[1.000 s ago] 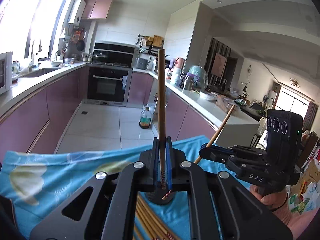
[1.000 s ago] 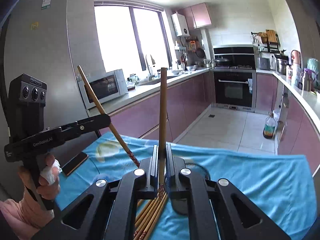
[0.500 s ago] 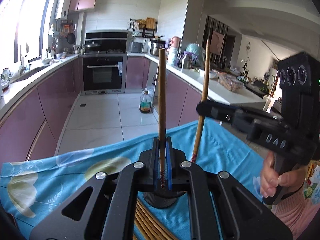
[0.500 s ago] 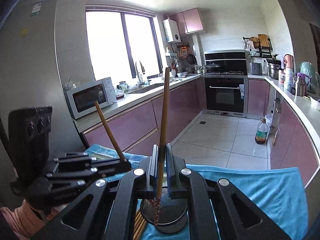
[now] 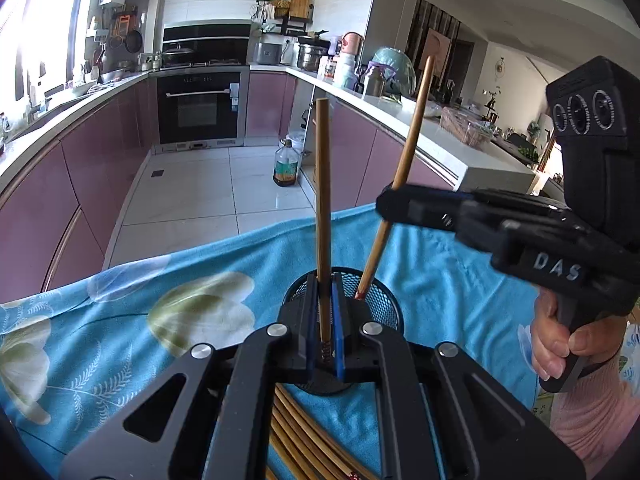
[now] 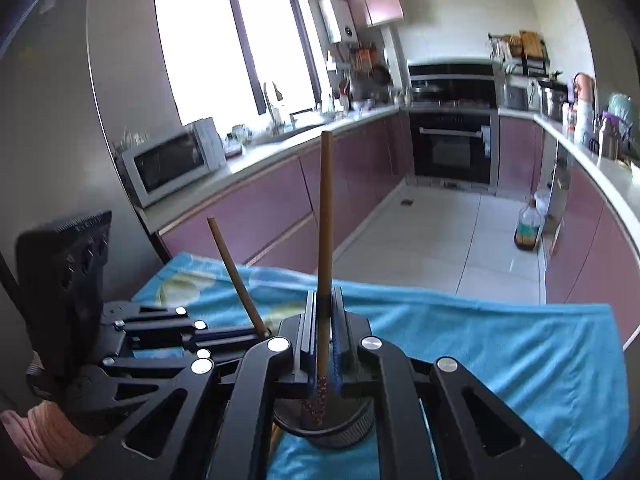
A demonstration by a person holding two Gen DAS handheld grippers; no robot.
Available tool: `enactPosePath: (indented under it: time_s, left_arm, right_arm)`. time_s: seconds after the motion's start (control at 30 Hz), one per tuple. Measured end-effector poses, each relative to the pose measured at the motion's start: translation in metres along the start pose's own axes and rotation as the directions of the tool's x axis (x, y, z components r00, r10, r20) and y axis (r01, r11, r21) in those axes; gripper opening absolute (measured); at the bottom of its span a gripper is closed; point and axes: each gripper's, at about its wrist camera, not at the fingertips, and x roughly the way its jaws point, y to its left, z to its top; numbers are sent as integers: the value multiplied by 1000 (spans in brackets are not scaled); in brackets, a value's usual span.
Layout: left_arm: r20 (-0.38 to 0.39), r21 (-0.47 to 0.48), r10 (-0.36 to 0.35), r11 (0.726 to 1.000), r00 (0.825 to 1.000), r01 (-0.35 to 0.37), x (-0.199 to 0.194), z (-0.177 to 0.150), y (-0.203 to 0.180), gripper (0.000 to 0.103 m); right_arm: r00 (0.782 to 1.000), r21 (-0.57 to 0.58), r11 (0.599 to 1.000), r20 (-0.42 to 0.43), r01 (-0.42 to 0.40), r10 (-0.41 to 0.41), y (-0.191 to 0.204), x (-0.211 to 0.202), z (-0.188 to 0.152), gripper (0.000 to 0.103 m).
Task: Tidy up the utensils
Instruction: 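Lift the chopstick with the right gripper and drop it into the mesh cup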
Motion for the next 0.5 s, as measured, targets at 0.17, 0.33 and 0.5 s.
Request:
enactPosePath:
  time_s: [0.17, 0.33, 0.5]
  left_arm:
    - [-23, 9, 9, 1000, 1000, -9, 15, 4, 3, 8]
    - [-47, 1, 38, 999, 998, -38, 30, 3, 9, 9]
    - [-8, -16, 85, 996, 996, -85, 25, -1, 13, 20]
  right_arm:
    - [993, -1, 1000, -118, 8, -8, -2, 28, -6, 6]
    - [991, 30, 999, -127, 37, -33, -5, 43, -3, 9]
    - [993, 49, 996, -95, 72, -67, -10, 43, -5, 27]
